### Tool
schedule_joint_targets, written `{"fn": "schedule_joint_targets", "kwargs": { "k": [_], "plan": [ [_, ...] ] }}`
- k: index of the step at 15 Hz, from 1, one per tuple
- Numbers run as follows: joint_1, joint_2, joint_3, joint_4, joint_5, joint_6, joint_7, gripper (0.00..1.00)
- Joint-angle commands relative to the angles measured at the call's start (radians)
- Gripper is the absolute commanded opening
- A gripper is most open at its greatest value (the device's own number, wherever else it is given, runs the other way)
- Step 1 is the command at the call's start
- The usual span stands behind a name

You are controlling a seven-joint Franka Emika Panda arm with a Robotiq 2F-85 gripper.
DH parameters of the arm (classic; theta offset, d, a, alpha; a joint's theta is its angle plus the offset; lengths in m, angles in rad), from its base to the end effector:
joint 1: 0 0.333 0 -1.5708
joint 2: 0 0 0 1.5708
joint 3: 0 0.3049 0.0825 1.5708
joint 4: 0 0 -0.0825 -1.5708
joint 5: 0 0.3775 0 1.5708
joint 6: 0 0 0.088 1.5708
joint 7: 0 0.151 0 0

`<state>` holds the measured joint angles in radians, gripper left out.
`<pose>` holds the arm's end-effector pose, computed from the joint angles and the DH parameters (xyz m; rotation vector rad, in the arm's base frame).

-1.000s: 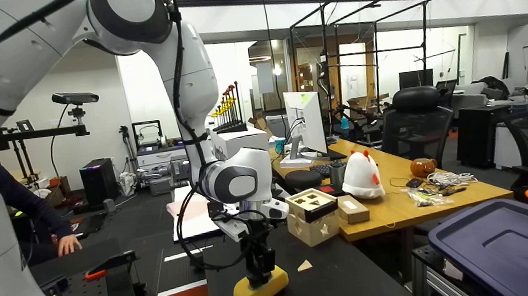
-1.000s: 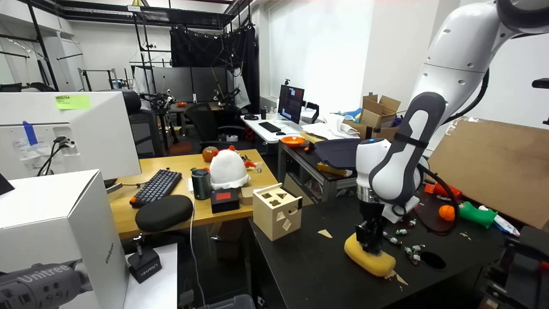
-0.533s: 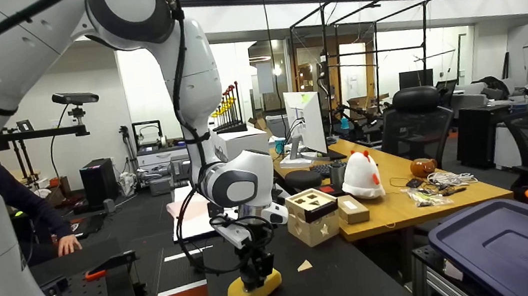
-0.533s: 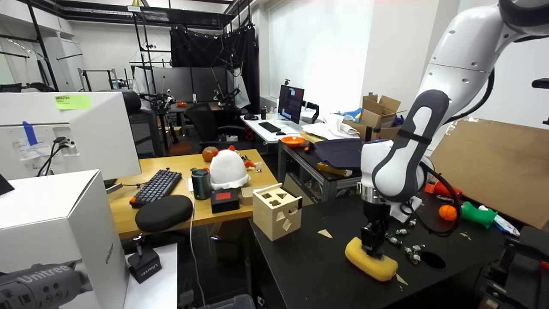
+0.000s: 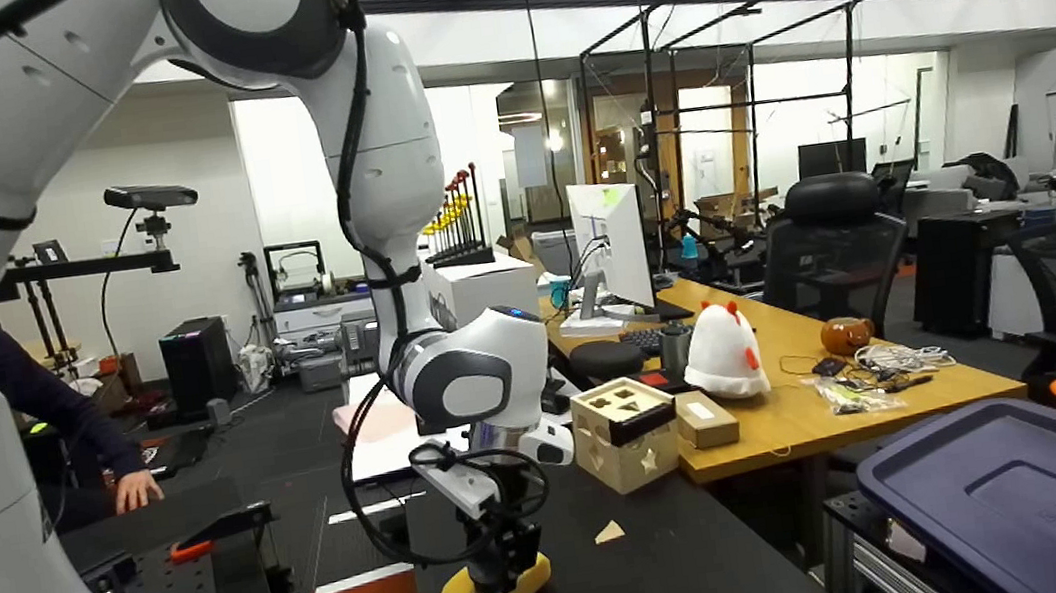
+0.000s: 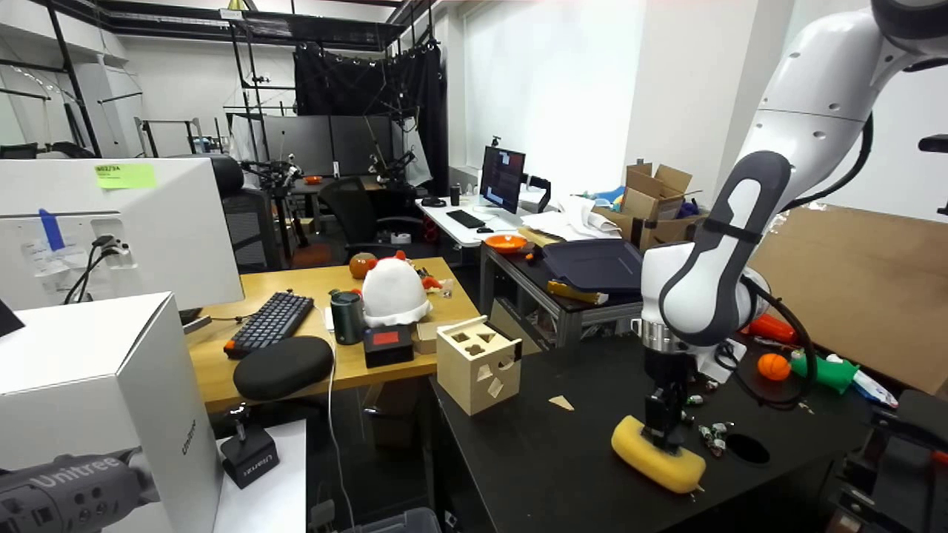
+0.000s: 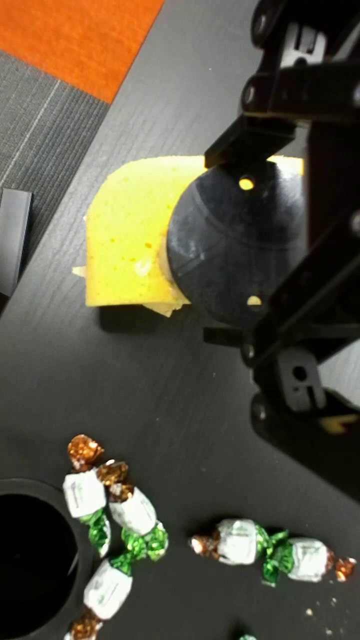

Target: Put the sweets together using the sponge brush

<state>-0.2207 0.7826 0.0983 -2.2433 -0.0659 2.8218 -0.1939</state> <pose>0.4545 -0.0407 -0.0380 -3.0354 -0.1742 0.2851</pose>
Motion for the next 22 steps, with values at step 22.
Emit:
{"fn": "schedule_joint_targets", "kwargs": {
  "k": [22],
  "plan": [
    [0.161,-0.080,-0.173,-0.154,-0.385,0.096,-0.232,0.52]
  ]
}}
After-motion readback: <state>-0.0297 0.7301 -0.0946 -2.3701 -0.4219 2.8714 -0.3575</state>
